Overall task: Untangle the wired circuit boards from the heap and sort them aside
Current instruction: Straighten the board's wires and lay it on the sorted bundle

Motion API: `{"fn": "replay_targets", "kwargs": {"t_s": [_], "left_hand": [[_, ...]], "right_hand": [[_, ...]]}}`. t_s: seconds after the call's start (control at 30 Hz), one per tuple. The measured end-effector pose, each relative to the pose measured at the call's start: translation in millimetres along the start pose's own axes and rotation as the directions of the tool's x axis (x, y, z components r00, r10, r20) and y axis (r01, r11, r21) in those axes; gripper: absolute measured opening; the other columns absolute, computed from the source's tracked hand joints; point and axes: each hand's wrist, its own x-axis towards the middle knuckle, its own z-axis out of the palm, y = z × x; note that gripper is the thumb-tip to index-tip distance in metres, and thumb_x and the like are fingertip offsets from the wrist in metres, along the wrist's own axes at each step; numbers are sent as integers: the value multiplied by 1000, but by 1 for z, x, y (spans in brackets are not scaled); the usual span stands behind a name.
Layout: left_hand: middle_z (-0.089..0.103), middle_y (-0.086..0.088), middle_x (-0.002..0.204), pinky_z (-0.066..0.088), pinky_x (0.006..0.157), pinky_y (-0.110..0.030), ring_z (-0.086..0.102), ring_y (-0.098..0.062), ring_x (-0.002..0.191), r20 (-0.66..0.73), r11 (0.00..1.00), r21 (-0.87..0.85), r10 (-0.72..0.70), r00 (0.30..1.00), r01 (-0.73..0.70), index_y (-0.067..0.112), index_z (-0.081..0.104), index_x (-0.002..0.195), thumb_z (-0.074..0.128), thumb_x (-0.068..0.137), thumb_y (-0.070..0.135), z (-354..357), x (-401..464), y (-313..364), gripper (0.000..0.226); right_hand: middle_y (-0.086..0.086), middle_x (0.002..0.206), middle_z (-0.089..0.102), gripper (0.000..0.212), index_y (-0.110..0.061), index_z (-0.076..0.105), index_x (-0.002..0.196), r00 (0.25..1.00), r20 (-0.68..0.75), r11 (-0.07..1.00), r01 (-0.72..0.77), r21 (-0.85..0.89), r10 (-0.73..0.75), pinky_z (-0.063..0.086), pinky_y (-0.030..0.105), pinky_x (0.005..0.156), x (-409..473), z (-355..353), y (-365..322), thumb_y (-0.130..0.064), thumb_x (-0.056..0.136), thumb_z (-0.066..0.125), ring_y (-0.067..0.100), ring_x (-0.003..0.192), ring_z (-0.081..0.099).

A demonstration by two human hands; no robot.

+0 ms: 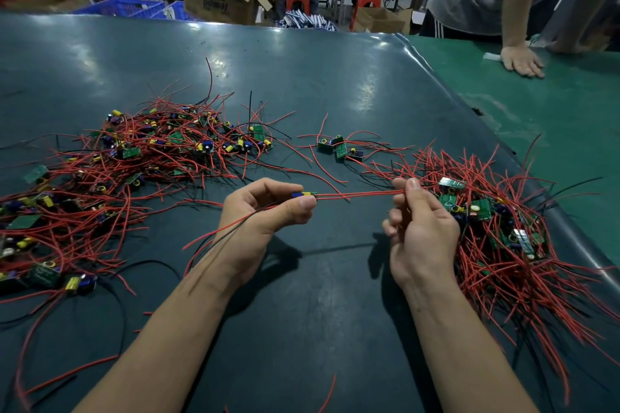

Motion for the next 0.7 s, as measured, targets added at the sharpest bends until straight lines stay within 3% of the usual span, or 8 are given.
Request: {"fn": "replay_targets", "kwargs": {"t_s": [0.13,0.2,0.27,0.37,0.53,0.6,0.7], "left_hand": [[71,-7,71,55,61,-24,67,-16,59,-51,995,-96,-6,999,1,13,75,73,78,61,13,1,1,3,12],[72,-6,71,56,59,-22,66,-13,56,-103,992,-128,-2,995,-12,15,77,70,78,59,24,0,3,5,14],[73,-6,70,55,56,-22,66,-13,55,-111,996,-90,20,994,-30,18,78,70,77,57,33,-1,4,5,20],[72,-5,67,53,54,-21,66,-14,55,9,996,80,41,999,-42,19,79,73,77,60,38,2,-3,1,23],[68,-6,61,51,50,-22,61,-16,48,57,954,297,34,998,-49,11,74,64,67,77,36,3,-5,-2,29],[70,-7,64,54,53,-23,64,-16,51,47,956,294,-7,999,-7,11,74,71,62,84,31,4,-4,-2,27],[70,-8,65,56,55,-24,65,-16,54,8,953,298,-53,999,49,8,74,79,55,97,21,5,-2,-3,29]], "right_hand": [[-2,62,57,31,-10,64,88,994,37,989,-109,98,106,33,18,38,-1,-1,1,-27,103,43,9,42,43],[1,68,61,24,-15,62,96,955,173,961,-261,96,242,35,19,39,-4,0,0,-34,99,46,10,43,46],[1,73,63,27,-18,60,105,862,369,937,-340,-85,346,35,19,38,-14,4,6,-37,86,60,12,46,50],[6,77,63,38,-20,59,116,767,576,939,-101,-328,284,41,21,37,-31,11,24,-27,80,70,15,50,52],[-12,71,69,13,-21,73,98,860,505,846,325,-422,-78,44,16,54,-28,6,32,-20,85,71,1,56,57],[-13,83,73,16,-28,74,99,814,542,719,503,-479,-208,50,20,65,-27,5,32,-20,85,74,2,71,66],[-13,89,69,19,-21,75,105,603,688,386,794,-469,-404,46,12,76,-27,5,30,-20,86,71,1,81,63]]}}
